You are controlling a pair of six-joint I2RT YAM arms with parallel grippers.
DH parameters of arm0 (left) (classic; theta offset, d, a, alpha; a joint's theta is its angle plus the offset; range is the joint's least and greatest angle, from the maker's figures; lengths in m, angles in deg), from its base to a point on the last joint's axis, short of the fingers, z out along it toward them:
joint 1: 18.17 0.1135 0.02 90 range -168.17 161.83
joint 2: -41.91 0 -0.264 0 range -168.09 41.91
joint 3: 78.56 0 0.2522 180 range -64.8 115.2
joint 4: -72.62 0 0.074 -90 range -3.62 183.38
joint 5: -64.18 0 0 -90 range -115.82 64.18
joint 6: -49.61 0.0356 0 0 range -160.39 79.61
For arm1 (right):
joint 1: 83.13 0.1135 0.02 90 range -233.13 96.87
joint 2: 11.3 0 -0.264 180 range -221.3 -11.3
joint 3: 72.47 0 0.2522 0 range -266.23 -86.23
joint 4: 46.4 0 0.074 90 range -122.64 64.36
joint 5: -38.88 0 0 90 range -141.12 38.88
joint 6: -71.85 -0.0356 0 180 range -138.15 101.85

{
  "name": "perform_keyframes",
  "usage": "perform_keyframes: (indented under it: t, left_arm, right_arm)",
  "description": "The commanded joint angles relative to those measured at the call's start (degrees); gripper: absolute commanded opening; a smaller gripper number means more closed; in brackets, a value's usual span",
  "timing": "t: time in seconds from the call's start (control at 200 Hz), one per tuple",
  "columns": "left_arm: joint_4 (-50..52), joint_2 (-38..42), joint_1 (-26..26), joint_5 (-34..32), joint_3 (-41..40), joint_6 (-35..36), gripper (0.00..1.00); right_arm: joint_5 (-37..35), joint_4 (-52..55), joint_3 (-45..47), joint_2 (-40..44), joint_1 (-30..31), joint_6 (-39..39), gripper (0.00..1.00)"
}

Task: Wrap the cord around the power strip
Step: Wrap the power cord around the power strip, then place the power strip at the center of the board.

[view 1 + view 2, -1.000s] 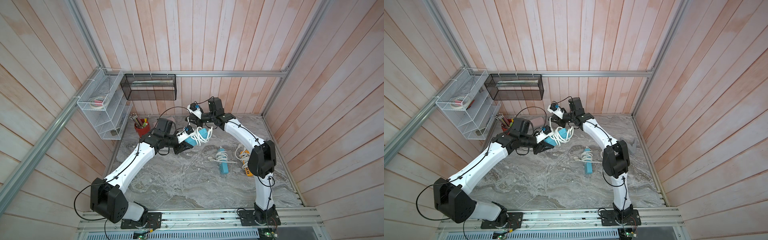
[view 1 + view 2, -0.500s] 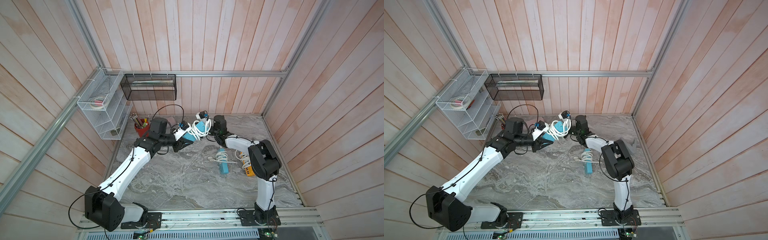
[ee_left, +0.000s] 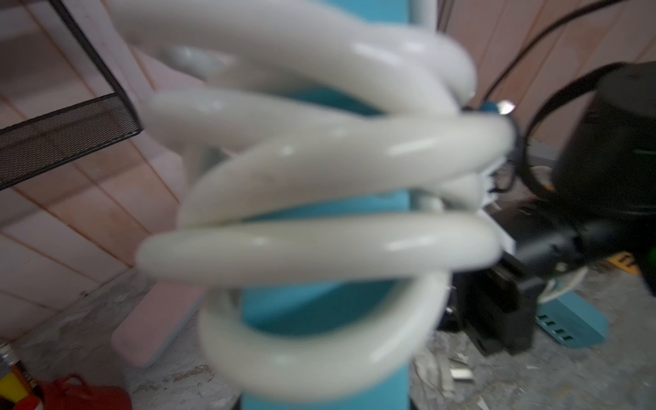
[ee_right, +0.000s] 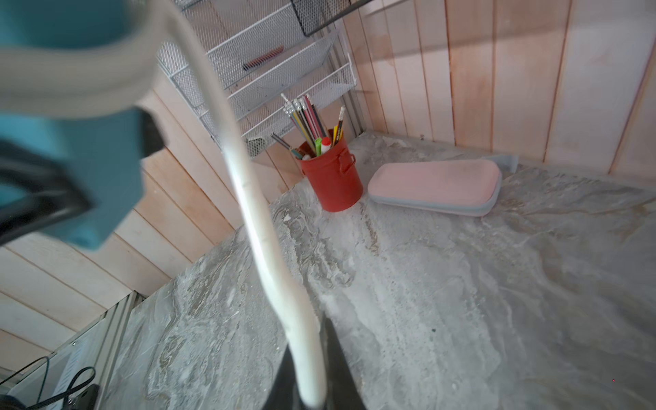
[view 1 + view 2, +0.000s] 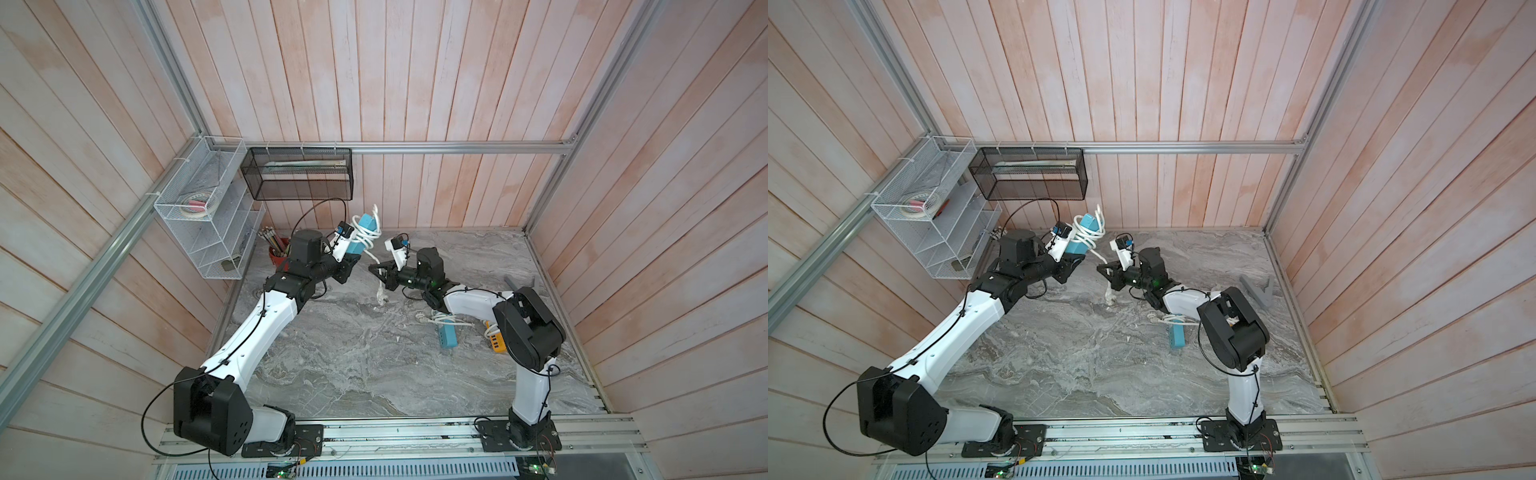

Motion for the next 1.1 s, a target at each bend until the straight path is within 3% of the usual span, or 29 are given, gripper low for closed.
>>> perform_keyframes:
  t: [0.0,0.085,0.215,0.28,0.36,0.525,0.78,0.96,1.095]
  left_arm:
    - [-3.9,-3.8,1.6,-18.4,-1.7,-1.2,0.0]
    - [-1.2,-6.2,2.5,-19.8,-1.3,-2.6,0.0]
    - [5.7,-9.6,2.3,-18.5,1.1,-3.2,0.0]
    - [7.3,-10.5,1.4,-20.7,1.0,-3.3,0.0]
    - [7.1,-10.1,0.0,-22.5,-0.7,-3.6,0.0]
    - [8.8,-9.9,-4.4,-25.5,-3.9,-7.5,0.0]
    - [19.0,-16.6,-12.6,-28.0,-3.8,-20.0,0.0]
    - [22.6,-20.7,-17.8,-28.6,-4.4,-25.4,0.0]
    - [25.0,-22.8,-21.0,-27.9,-5.5,-28.5,0.0]
  right_arm:
    - [-3.4,2.3,2.2,6.0,1.8,-1.8,0.0]
    - [-6.7,10.4,1.1,9.6,4.5,6.7,0.0]
    - [-23.3,24.4,-3.8,12.1,9.2,27.3,0.0]
    - [-29.5,29.1,-7.5,11.1,9.5,30.3,0.0]
    - [-29.0,31.1,-10.4,10.2,8.3,25.3,0.0]
    - [-18.5,27.0,-10.3,9.6,5.7,3.3,0.0]
    - [-14.7,17.5,3.4,11.8,0.8,-26.0,0.0]
    - [-11.9,16.5,10.3,11.2,-2.0,-34.0,0.0]
    - [-11.1,18.3,10.8,9.9,-2.0,-35.6,0.02]
